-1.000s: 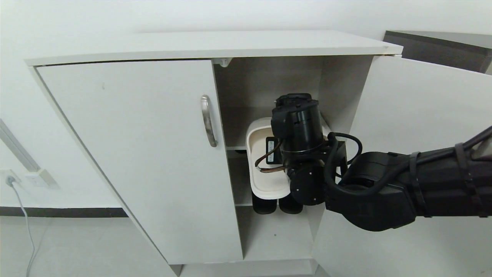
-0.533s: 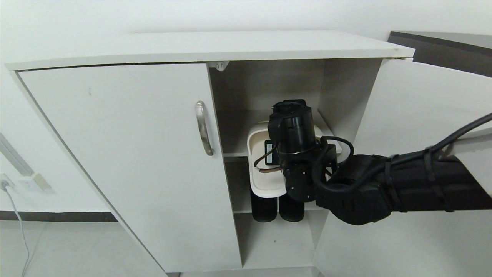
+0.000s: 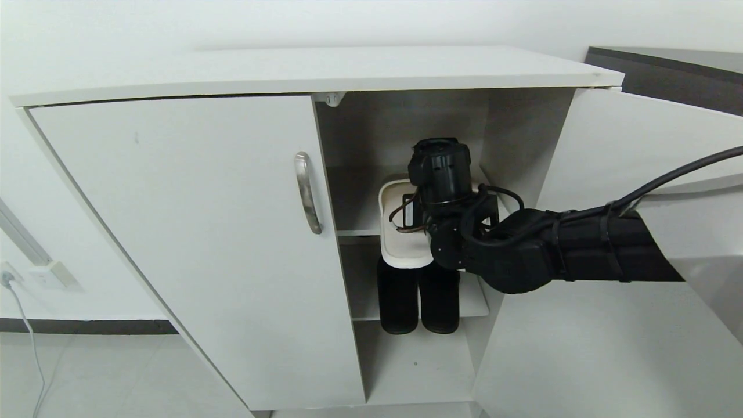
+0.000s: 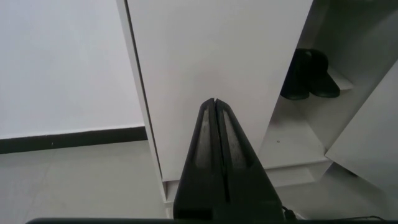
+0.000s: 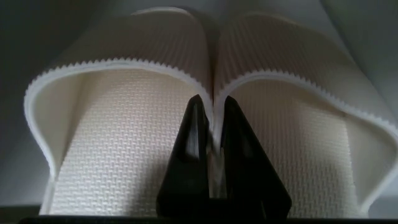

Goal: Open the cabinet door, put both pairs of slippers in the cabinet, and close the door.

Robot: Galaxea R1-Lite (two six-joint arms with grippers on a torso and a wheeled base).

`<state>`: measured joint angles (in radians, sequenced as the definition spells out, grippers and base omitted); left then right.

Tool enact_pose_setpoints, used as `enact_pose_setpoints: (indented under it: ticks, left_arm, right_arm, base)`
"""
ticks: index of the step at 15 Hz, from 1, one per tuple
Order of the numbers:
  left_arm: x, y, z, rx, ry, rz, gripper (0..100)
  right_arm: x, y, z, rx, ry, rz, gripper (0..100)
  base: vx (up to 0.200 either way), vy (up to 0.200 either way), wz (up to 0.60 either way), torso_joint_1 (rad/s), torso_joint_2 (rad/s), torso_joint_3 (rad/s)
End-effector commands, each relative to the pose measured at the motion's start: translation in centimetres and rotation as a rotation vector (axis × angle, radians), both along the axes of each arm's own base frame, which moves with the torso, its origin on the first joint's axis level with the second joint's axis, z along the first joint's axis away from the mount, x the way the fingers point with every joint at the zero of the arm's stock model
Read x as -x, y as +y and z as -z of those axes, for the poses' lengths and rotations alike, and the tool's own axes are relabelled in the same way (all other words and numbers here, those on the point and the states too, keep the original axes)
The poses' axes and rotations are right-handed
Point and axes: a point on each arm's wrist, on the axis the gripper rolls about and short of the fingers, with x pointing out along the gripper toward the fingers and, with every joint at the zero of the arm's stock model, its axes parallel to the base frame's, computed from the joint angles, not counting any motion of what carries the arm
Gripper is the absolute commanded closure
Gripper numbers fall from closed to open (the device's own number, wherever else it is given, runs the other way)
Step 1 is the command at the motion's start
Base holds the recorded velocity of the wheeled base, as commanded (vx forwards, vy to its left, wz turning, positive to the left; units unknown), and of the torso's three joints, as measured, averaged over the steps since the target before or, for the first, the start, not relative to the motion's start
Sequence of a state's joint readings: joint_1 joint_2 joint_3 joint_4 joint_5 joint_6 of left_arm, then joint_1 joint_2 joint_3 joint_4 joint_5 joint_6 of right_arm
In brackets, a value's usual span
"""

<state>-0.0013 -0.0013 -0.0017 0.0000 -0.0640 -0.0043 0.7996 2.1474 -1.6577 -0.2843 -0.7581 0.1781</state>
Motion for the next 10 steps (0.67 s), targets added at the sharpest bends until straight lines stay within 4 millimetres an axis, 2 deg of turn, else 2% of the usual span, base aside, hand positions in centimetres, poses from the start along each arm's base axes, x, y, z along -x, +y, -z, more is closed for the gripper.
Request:
enact_pose_setpoints:
  ticks: [1, 7, 10]
  left_arm:
    - [0.0, 0.0, 0.0, 0.000, 0.001, 0.001, 100]
    - [0.0, 0.0, 0.0, 0.003, 0.002, -0.001, 100]
    - [0.0, 0.0, 0.0, 0.003, 0.002, -0.001, 100]
  right_arm:
    - [-0.9, 0.1, -0.6, -0.009, -0.004, -0.006, 100]
    - [-1.8, -0.3, -3.3, -0.034, -0.018, -0.019, 100]
    - [-2.9, -0.2, -2.7, -0.033, -0.018, -0.005, 100]
  base:
    - [0.000, 0.000, 0.00, 0.000, 0.00, 0.000]
    - [0.000, 0.000, 0.00, 0.000, 0.00, 0.000]
    - [0.000, 0.000, 0.00, 0.000, 0.00, 0.000]
